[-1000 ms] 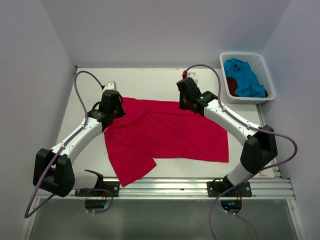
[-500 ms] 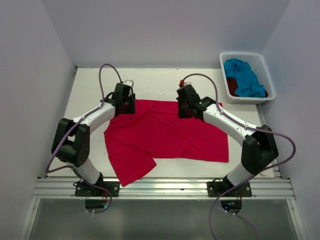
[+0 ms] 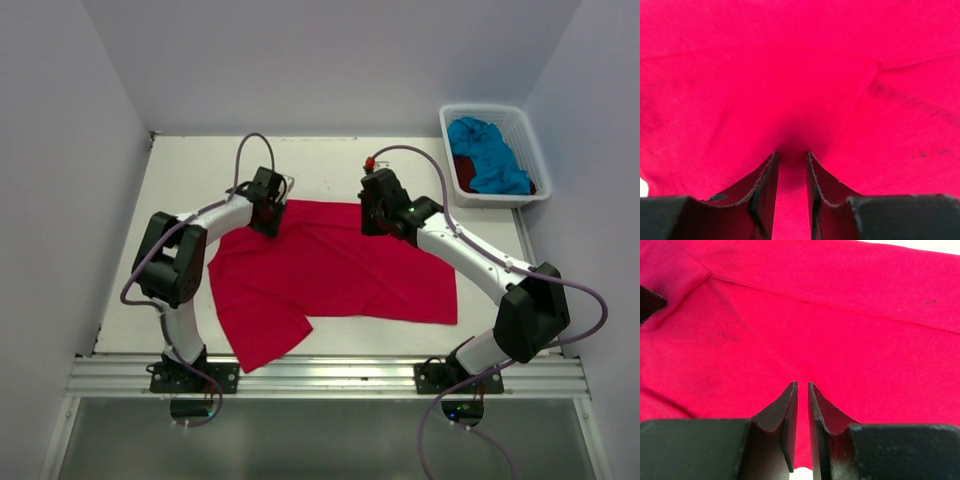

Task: Fold and stack the t-shirts
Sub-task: Fold the flattened tshirt in 1/3 of the way

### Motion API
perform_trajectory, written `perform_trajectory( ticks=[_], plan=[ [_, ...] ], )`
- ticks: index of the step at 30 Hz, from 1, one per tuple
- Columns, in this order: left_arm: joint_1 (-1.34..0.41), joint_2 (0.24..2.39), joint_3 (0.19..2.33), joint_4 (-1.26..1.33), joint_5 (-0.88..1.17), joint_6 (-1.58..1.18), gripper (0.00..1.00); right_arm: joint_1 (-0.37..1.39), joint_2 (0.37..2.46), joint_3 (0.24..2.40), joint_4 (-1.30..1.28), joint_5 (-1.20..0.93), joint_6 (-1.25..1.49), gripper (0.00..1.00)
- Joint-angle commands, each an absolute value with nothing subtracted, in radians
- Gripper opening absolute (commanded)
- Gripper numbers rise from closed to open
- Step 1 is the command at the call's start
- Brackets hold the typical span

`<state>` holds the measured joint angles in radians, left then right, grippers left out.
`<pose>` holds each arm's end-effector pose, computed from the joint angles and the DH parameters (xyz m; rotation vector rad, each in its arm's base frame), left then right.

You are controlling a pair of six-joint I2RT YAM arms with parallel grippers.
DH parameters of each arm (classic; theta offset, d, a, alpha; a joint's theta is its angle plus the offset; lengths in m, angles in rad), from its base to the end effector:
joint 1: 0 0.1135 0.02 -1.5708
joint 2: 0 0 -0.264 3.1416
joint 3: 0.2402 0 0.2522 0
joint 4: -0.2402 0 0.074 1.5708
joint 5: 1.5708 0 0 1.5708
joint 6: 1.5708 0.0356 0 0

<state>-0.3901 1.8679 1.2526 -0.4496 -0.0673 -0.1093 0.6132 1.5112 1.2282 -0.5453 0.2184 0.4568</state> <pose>0.3570 -0.1442 0.1777 0.3459 2.6113 -0.0823 0.2741 0.1835 0.2861 -0.0848 2.3863 0.2485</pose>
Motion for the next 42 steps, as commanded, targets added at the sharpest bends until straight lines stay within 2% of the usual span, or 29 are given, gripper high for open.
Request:
perform_trajectory(
  ticks=[1, 11, 18, 32, 35, 42],
  plan=[
    [-0.396, 1.897, 1.299, -0.517, -0.091, -0.048, 0.31, 0.614, 1.467, 1.226, -0.546, 0.244, 0.428, 0.18],
    [-0.431, 1.919, 1.296, -0.551, -0.094, -0.038, 0.30, 0.614, 1.457, 1.215, -0.549, 0.256, 0.434, 0.18],
    [-0.486, 1.852, 1.282, -0.569, -0.086, -0.035, 0.31, 0.614, 1.456, 1.212, -0.558, 0.281, 0.433, 0.18],
    [-0.488, 1.899, 1.301, -0.561, -0.247, -0.048, 0.31, 0.614, 1.459, 1.203, -0.554, 0.282, 0.439, 0.18],
    [-0.486, 1.916, 1.307, -0.558, -0.275, -0.054, 0.29, 0.614, 1.463, 1.200, -0.552, 0.281, 0.440, 0.17],
    [-0.486, 1.936, 1.310, -0.549, -0.285, -0.058, 0.10, 0.614, 1.463, 1.198, -0.552, 0.281, 0.439, 0.17]
  ],
)
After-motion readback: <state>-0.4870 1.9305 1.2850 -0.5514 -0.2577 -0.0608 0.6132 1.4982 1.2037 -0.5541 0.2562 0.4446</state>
